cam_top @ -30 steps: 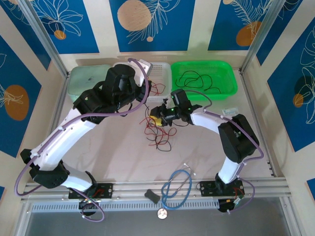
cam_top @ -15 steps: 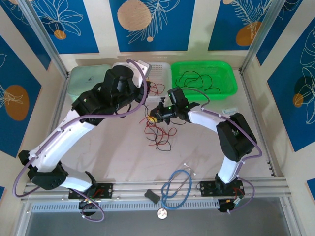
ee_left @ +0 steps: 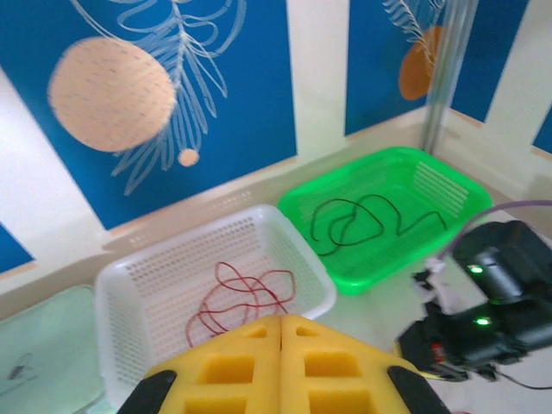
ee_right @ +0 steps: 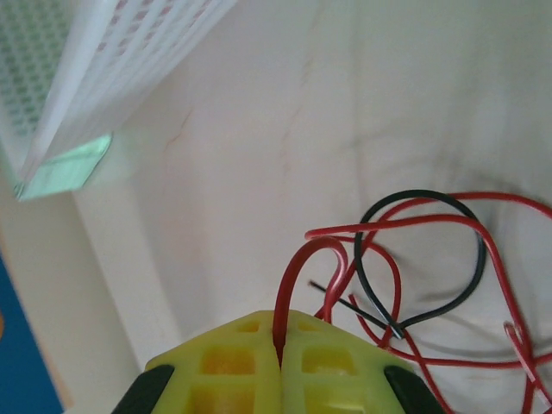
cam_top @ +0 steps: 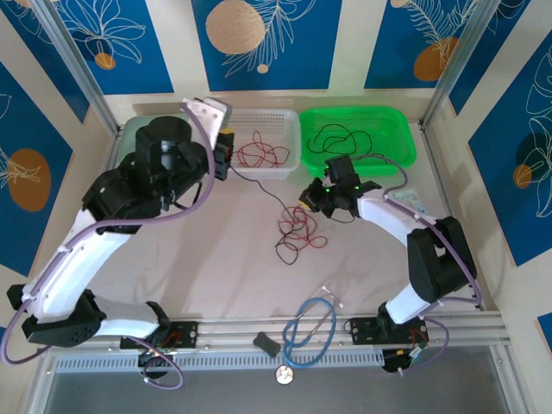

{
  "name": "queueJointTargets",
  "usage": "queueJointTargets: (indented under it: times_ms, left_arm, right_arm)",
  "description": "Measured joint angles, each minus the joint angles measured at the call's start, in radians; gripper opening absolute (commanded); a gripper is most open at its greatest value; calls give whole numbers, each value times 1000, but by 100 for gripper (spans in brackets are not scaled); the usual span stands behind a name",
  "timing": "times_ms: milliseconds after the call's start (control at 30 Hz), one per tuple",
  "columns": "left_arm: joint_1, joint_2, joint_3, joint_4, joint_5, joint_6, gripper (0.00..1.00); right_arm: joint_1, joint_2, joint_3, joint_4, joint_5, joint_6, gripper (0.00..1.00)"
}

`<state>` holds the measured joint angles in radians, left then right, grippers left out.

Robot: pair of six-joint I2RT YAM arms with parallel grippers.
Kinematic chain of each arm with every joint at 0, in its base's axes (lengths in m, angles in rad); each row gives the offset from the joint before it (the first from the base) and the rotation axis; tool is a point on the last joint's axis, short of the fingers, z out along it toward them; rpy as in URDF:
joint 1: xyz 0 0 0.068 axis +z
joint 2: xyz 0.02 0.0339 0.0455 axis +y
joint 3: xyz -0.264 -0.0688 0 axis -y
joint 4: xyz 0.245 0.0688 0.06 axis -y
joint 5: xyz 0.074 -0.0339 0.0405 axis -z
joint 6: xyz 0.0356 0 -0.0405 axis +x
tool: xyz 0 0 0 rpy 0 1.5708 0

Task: Untangle the cables
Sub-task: Untie the cable from multiple cables.

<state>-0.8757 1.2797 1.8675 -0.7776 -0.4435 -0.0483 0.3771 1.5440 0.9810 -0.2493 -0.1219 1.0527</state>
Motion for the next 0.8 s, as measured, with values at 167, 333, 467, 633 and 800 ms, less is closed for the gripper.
queueJointTargets:
  times_ms: [167, 333, 467, 633, 800]
  left_arm:
    - [0, -28, 0, 0, -83, 32, 0]
    - [0, -35, -4, 5, -138, 58, 0]
    - [0, -35, -4, 8, -170, 79, 0]
    - [0, -37, -4, 8, -214, 108, 0]
    - [0, -72, -4, 18, -272, 143, 0]
  right_arm:
    - [-84, -71, -87, -39, 60, -23, 0]
    - [-146, -127, -137, -74, 97, -44, 0]
    - [-172, -153, -156, -90, 125, -63, 0]
    - [-197, -162, -187, -106, 172, -85, 0]
    - [-232, -162, -221, -125, 223, -108, 0]
